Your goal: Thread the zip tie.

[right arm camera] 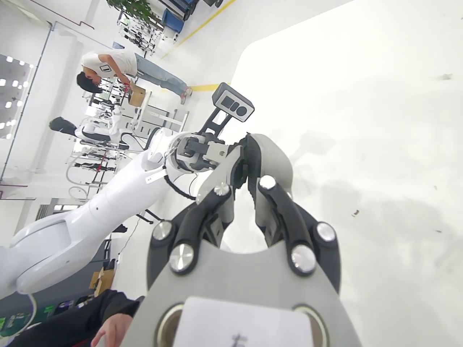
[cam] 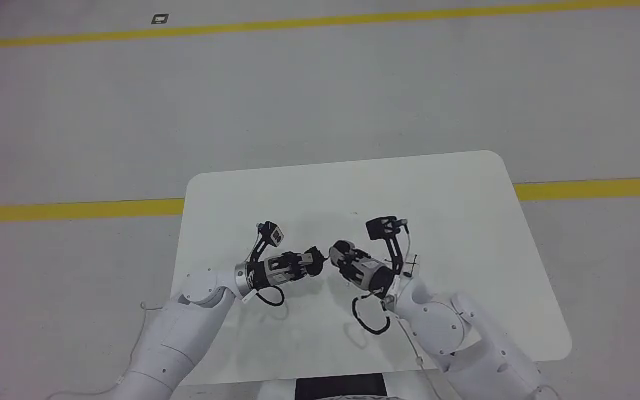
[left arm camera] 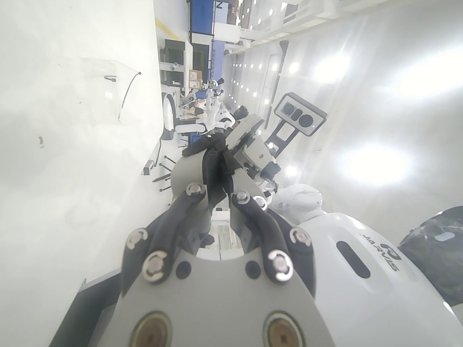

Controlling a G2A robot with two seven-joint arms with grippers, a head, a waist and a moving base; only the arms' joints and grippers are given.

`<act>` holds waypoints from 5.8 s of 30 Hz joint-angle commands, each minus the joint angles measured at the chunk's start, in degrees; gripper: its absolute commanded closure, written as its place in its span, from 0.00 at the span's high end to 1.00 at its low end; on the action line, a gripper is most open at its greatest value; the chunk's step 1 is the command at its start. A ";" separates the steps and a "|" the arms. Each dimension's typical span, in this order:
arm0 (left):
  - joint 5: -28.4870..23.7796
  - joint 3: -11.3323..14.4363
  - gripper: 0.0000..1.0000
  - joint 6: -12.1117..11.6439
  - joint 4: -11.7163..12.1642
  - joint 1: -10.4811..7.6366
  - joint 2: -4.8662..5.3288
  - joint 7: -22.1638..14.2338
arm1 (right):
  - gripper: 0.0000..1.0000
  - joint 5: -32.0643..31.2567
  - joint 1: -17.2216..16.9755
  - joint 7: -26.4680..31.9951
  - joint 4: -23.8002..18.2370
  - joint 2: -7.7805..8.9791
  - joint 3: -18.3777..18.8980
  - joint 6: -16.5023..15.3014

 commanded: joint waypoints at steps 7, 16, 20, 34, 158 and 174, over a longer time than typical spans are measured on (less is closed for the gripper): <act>0.00 0.00 0.00 0.00 0.00 0.00 0.00 0.00 | 0.82 0.36 0.05 -0.44 0.14 -0.12 0.17 0.62; -2.46 0.08 0.00 0.56 -1.08 0.57 -0.05 1.51 | 1.00 3.56 -2.95 -0.99 -2.01 0.52 5.56 -0.61; -10.45 -0.95 0.00 1.30 -0.59 1.00 0.00 -1.82 | 1.00 10.25 -5.06 -0.06 -2.20 0.88 9.66 -2.93; -22.44 -1.77 0.00 5.80 3.00 0.16 -0.26 -7.19 | 1.00 18.54 -5.80 2.30 -1.74 0.99 11.95 -5.67; -48.65 7.36 0.00 13.73 5.57 -1.46 -5.20 -16.54 | 0.00 63.94 -0.53 8.12 12.88 -0.64 7.54 -7.94; -48.65 7.36 0.00 13.73 5.57 -1.46 -5.20 -16.54 | 0.00 63.07 -1.50 7.98 12.50 -0.19 9.74 -7.89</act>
